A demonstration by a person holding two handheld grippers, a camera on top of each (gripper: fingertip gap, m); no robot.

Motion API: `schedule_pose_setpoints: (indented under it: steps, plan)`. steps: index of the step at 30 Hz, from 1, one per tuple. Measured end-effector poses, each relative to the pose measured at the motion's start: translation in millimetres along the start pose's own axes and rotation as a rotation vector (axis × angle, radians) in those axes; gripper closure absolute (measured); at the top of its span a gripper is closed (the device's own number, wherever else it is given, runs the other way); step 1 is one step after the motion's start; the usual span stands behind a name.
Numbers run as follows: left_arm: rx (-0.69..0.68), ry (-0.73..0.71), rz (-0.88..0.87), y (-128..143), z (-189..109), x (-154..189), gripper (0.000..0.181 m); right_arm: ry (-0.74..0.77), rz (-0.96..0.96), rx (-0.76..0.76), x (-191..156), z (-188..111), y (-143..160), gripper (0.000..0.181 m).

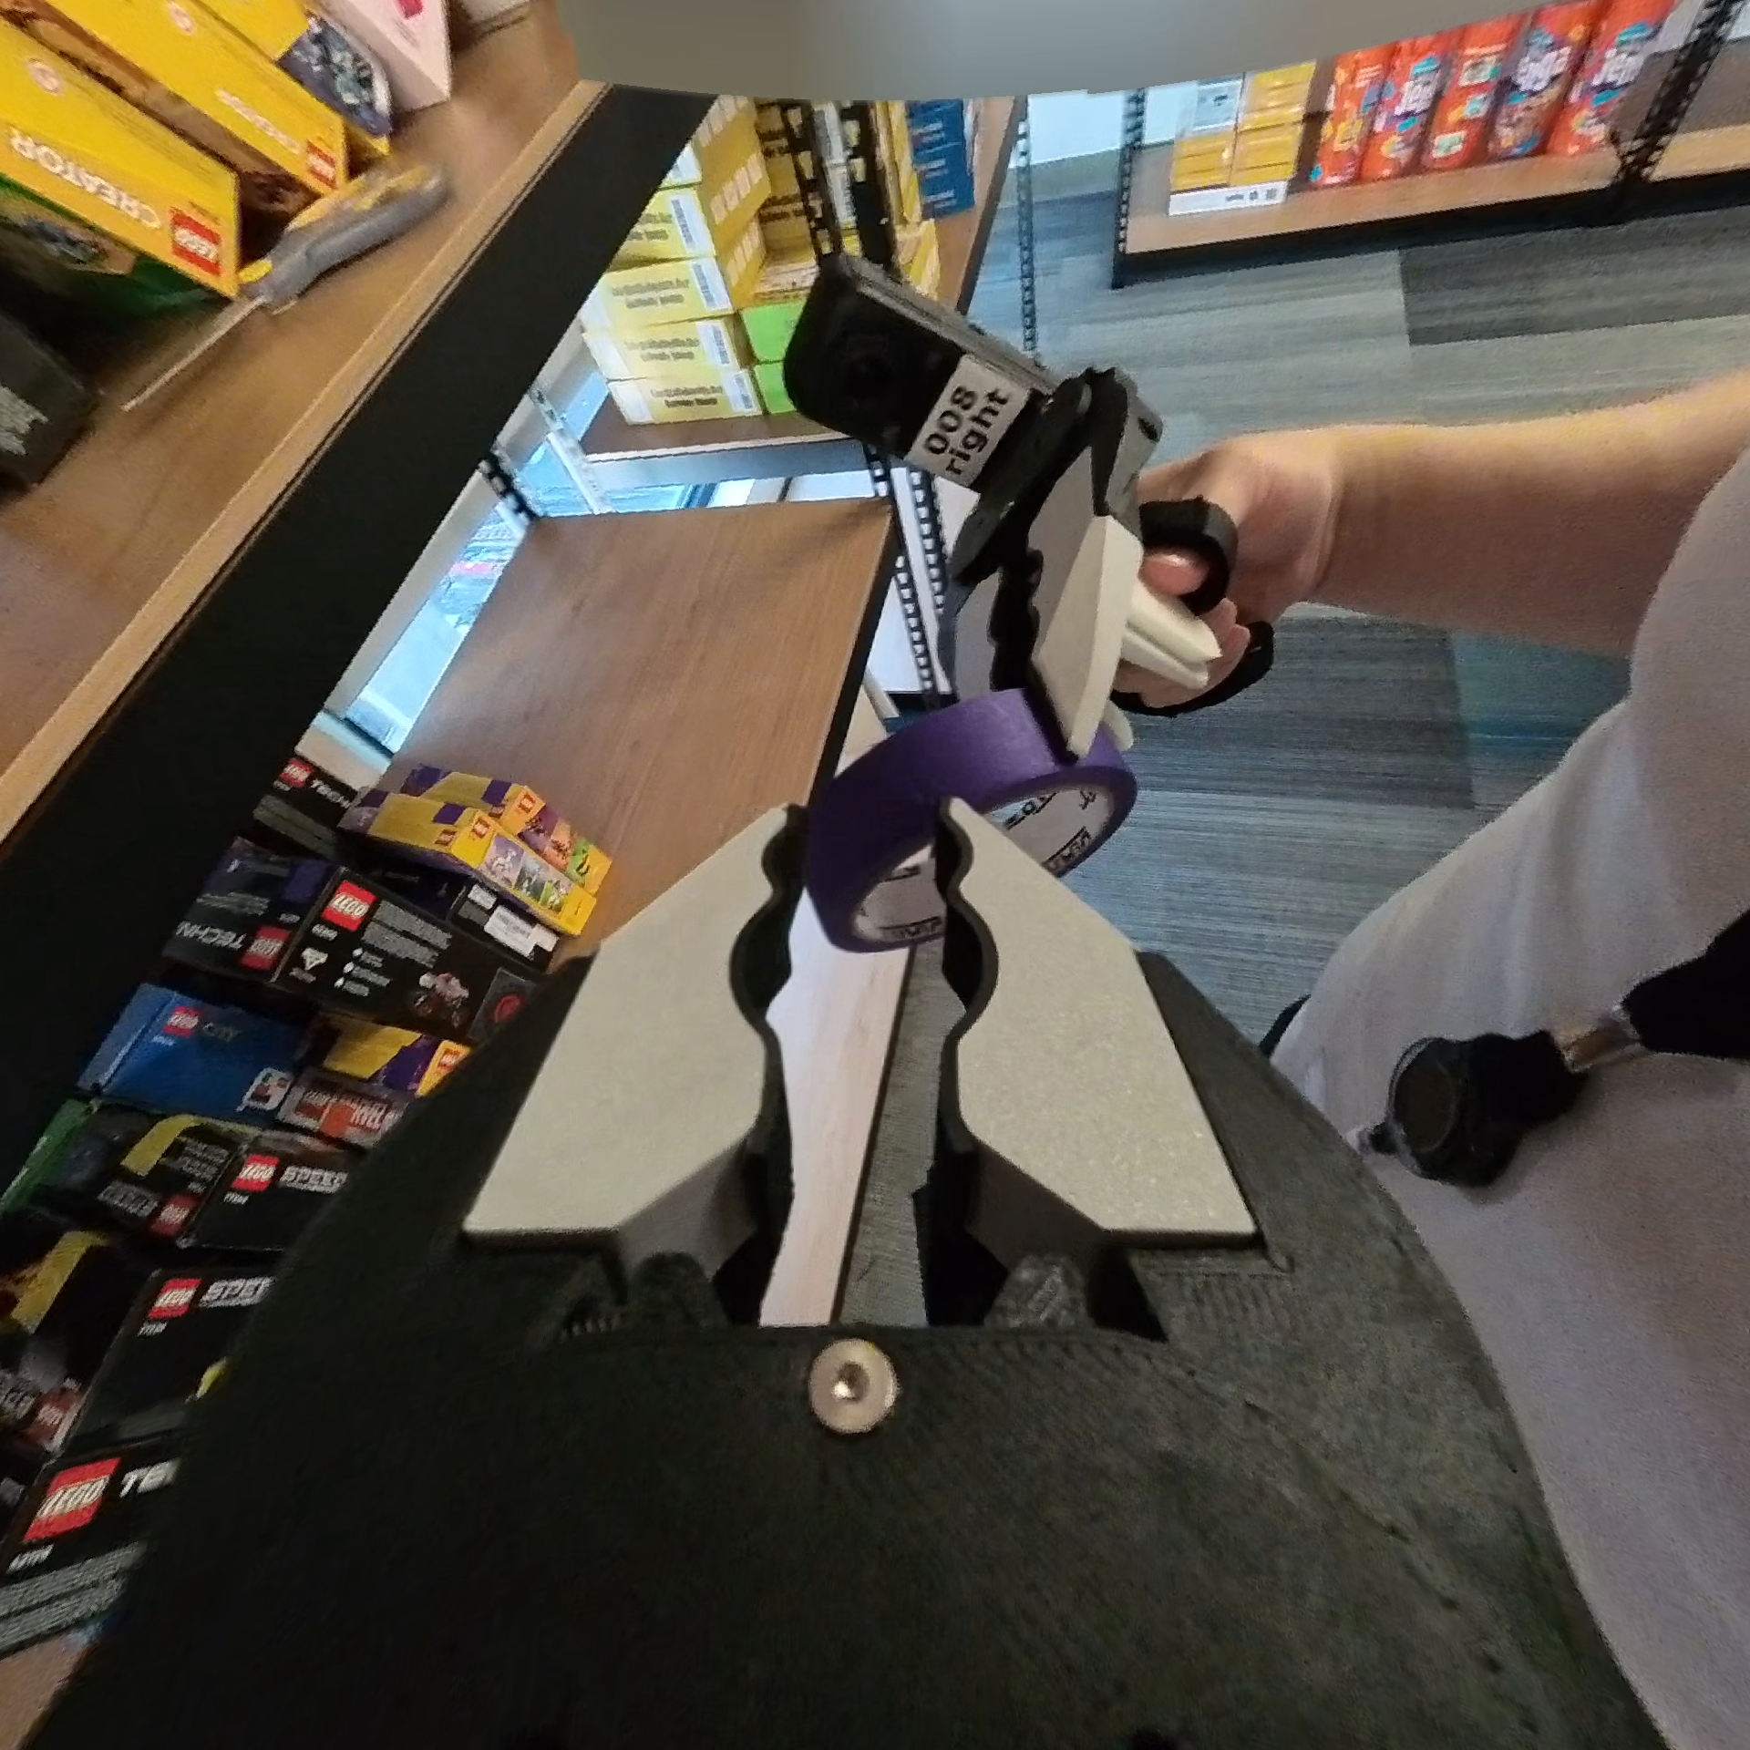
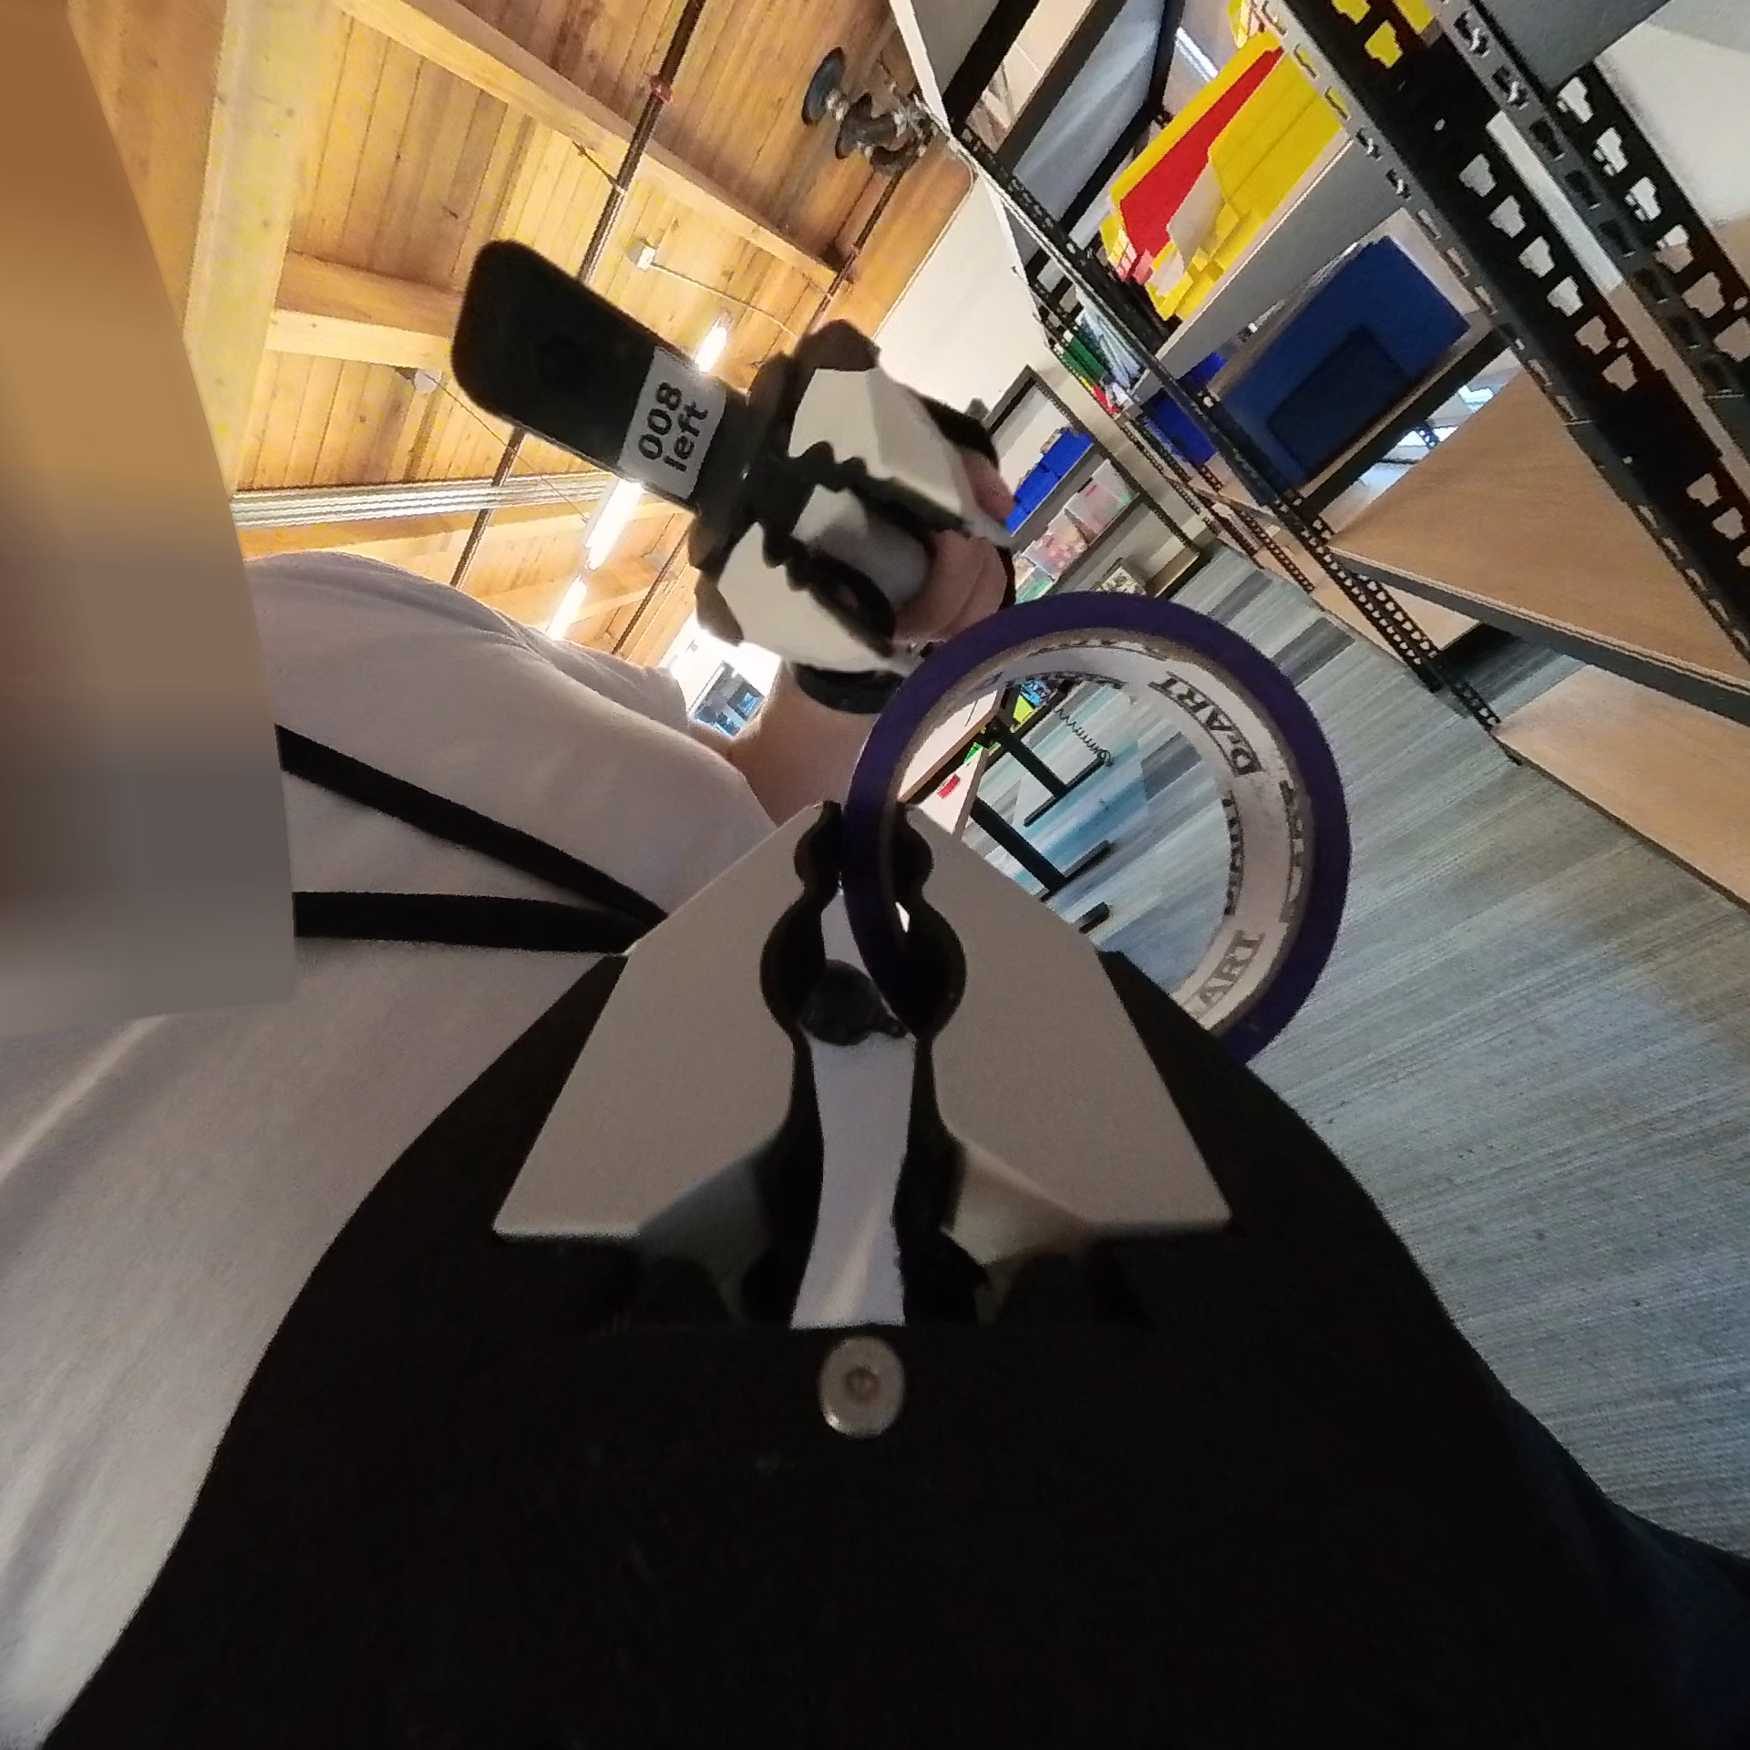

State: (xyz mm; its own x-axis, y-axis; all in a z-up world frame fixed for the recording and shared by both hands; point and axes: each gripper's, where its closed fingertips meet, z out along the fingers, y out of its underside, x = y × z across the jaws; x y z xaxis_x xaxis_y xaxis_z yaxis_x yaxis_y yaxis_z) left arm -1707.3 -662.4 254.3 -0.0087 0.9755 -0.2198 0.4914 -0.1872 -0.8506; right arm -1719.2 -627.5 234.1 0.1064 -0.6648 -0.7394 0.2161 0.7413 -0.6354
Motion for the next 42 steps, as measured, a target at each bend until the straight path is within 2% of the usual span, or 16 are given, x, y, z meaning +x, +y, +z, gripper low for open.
schedule_pose_setpoints:
  steps: [11,15,18,23,27,30,42]
  plan:
    - [-0.020,0.048,0.045,-3.6,19.7,10.7,0.167,0.001,0.007,-0.003,-6.0,-9.8,4.6,0.173]
    - [-0.022,0.049,0.040,-2.9,21.7,10.4,0.181,0.002,0.010,0.008,-5.1,-11.7,2.6,0.173]
    - [-0.034,-0.014,0.025,0.2,21.8,-1.0,0.181,-0.003,0.014,0.010,-4.3,-12.2,1.6,0.173]
    - [-0.002,0.067,-0.049,-4.0,19.8,11.7,0.171,-0.004,0.019,0.007,-1.7,-13.4,-0.6,0.173]
    - [-0.027,0.038,-0.041,0.0,24.0,9.2,0.172,0.004,0.015,-0.011,-0.3,-13.8,-0.2,0.173]
    - [-0.036,0.041,-0.035,0.7,25.9,9.7,0.181,0.006,0.015,-0.011,0.1,-15.3,-1.1,0.173]
    - [-0.060,0.040,-0.042,-2.1,33.7,5.5,0.181,0.029,0.015,-0.003,3.2,-24.3,1.2,0.173]
